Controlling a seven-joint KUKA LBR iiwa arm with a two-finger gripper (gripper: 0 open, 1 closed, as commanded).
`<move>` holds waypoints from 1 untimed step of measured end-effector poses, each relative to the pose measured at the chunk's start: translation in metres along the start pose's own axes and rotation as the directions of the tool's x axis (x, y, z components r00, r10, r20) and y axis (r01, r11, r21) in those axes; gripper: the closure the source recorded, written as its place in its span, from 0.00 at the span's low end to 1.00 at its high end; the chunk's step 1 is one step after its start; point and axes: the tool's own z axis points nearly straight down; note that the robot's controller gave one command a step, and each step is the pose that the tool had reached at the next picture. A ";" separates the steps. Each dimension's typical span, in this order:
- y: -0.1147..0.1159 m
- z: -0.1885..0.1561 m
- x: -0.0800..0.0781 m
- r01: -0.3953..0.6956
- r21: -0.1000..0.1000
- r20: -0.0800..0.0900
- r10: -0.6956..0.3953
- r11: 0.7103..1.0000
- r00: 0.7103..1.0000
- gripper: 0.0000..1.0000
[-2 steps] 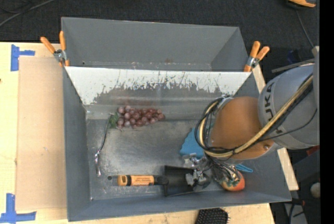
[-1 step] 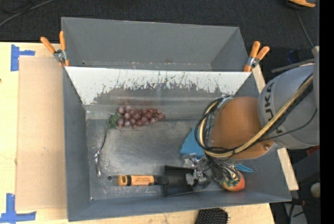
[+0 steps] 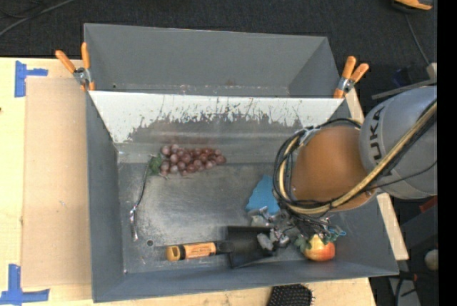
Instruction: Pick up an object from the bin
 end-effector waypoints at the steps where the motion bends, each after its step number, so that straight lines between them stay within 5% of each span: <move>1: 0.005 -0.058 0.007 -0.011 -0.005 -0.007 0.011 1.000 1.000 1.00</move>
Offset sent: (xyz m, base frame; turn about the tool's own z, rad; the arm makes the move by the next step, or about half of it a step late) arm 0.0043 0.0181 0.0178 -0.1057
